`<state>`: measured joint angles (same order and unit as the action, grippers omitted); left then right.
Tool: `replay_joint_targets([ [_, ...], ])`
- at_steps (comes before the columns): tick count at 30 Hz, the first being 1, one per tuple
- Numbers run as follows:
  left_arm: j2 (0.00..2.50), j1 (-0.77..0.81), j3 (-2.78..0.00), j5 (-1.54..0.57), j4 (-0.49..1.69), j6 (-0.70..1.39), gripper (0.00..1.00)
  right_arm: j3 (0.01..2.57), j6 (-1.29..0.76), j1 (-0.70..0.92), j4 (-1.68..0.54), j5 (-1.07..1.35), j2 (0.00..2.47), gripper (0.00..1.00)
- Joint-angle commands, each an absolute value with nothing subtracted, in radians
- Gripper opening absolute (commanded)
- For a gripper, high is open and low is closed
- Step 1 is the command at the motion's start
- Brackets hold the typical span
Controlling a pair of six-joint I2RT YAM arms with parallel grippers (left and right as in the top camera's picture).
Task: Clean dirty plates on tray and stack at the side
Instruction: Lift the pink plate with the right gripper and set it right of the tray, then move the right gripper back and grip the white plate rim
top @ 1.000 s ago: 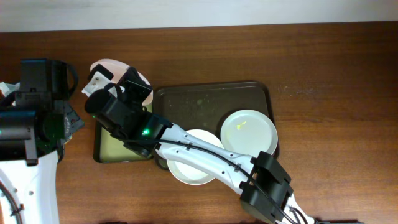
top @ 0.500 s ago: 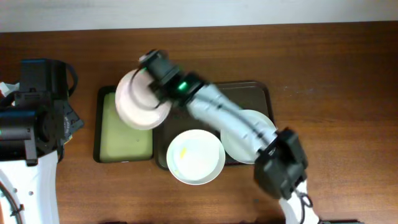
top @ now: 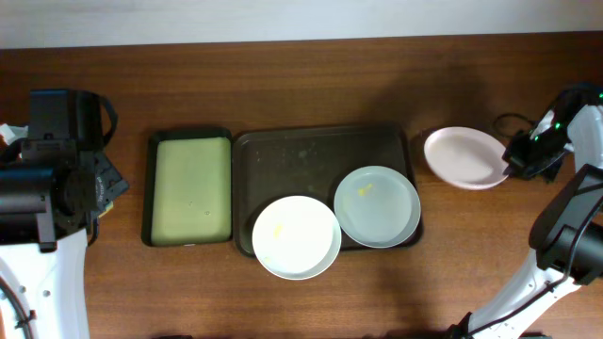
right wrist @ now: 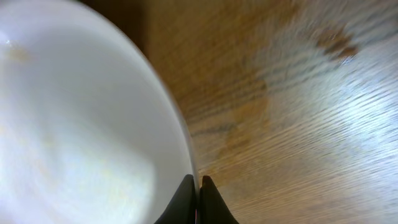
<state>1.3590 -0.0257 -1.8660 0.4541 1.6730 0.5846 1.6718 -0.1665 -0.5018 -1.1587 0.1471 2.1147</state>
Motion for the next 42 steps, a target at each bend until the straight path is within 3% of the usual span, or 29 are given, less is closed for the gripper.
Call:
replay_joint_targets([
  [1, 1.344, -0.029, -1.866, 0.456, 1.67, 0.591, 0.0, 1.655, -0.157, -0.505, -1.195, 0.147, 2.087, 0.32],
  [3, 1.344, -0.029, -1.866, 0.455, 1.67, 0.591, 0.0, 1.881, -0.083, -0.492, -1.424, 0.292, 2.086, 0.41],
  [6, 1.344, -0.029, -1.859, 0.433, 1.67, 0.59, 0.0, 2.049, 0.03, -0.379, -1.699, 0.376, 2.069, 0.42],
  [12, 1.344, -0.029, -1.765, 0.433, 1.631, 0.59, 0.0, 1.932, 0.019, 0.101, -1.635, 0.466, 2.042, 0.43],
  [13, 1.344, -0.029, -1.765, 0.433, 1.626, 0.59, 0.0, 1.922, 0.019, 0.154, -1.636, 0.467, 2.043, 0.34],
  [14, 1.344, -0.029, -1.765, 0.433, 1.625, 0.59, 0.0, 1.904, 0.025, 0.226, -1.648, 0.459, 2.043, 0.35],
  [16, 1.344, -0.029, -1.765, 0.433, 1.626, 0.574, 0.0, 1.818, -0.003, 0.353, -1.652, 0.451, 2.043, 0.68],
  [17, 1.344, -0.029, -1.765, 0.433, 1.631, 0.574, 0.0, 1.778, -0.031, 0.391, -1.665, 0.408, 2.043, 0.25],
  [18, 1.344, -0.029, -1.765, 0.432, 1.635, 0.574, 0.0, 1.743, -0.076, 0.415, -1.669, 0.381, 2.037, 0.13],
  [21, 1.344, -0.029, -1.765, 0.433, 1.633, 0.574, 0.0, 1.582, -0.114, 0.5, -1.652, 0.381, 1.927, 0.13],
  [23, 1.344, -0.029, -1.765, 0.432, 1.635, 0.574, 0.0, 1.385, -0.235, 0.573, -1.526, 0.381, 1.749, 0.16],
  [25, 1.344, -0.029, -1.765, 0.395, 1.632, 0.575, 0.0, 1.243, -0.437, 0.59, -1.367, 0.33, 1.574, 0.26],
  [26, 1.344, -0.029, -1.765, 0.396, 1.631, 0.575, 0.0, 1.222, -0.531, 0.59, -1.322, 0.271, 1.542, 0.45],
  [27, 1.344, -0.029, -1.765, 0.396, 1.63, 0.575, 0.0, 1.22, -0.569, 0.59, -1.304, 0.246, 1.541, 0.5],
  [37, 1.344, -0.029, -1.765, 0.384, 1.628, 0.575, 0.0, 0.907, -0.829, 0.59, -0.824, 0.297, 1.555, 0.32],
  [42, 1.344, -0.029, -1.765, 0.38, 1.628, 0.575, 0.0, 0.906, -0.829, 0.59, -0.763, 0.302, 1.562, 0.29],
])
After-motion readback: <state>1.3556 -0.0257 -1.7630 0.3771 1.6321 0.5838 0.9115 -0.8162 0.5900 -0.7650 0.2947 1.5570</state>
